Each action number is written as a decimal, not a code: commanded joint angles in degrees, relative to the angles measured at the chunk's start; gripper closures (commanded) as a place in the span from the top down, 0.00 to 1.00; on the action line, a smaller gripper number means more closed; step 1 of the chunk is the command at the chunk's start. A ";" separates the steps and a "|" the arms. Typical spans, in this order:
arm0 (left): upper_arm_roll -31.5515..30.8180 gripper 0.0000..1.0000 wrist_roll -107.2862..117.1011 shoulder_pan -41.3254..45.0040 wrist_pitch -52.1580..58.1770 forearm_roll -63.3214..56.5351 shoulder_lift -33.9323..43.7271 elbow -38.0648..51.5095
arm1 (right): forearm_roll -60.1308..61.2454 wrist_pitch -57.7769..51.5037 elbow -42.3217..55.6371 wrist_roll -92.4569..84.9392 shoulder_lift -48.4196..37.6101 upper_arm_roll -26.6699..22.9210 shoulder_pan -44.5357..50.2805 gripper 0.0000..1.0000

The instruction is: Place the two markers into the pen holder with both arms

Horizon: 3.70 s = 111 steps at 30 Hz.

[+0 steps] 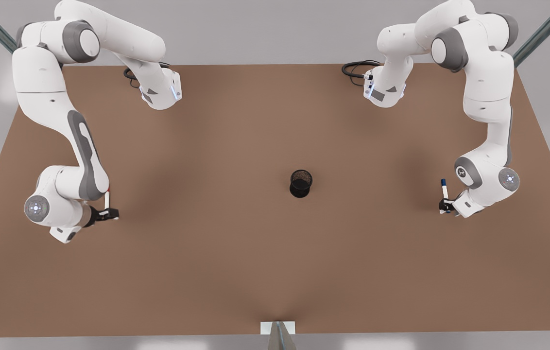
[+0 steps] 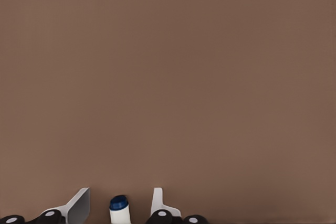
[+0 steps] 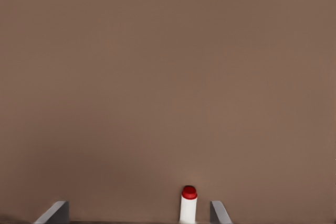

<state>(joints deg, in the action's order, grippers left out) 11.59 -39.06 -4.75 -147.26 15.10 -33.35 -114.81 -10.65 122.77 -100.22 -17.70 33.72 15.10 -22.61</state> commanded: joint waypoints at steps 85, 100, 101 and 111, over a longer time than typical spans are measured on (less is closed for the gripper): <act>-15.46 0.21 80.99 39.02 34.41 -9.21 8.30 28.85 | -4.82 15.13 7.59 22.44 -6.13 31.83 5.21 0.21; -15.46 1.00 80.37 39.90 37.75 -9.21 5.84 25.25 | -4.82 32.45 8.99 38.44 -1.64 33.50 12.33 0.21; -15.46 1.00 80.20 39.73 38.02 -9.21 5.93 25.25 | -4.82 33.94 8.99 40.90 -1.47 33.41 13.29 0.21; -14.41 1.00 36.09 10.20 61.92 -18.44 13.39 37.73 | -4.91 55.30 3.90 52.86 0.55 32.36 22.78 0.21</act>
<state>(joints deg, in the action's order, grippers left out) -2.85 22.81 7.05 -94.34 -0.64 -21.52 -77.90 -15.27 167.43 -95.73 13.47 34.35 47.56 -0.41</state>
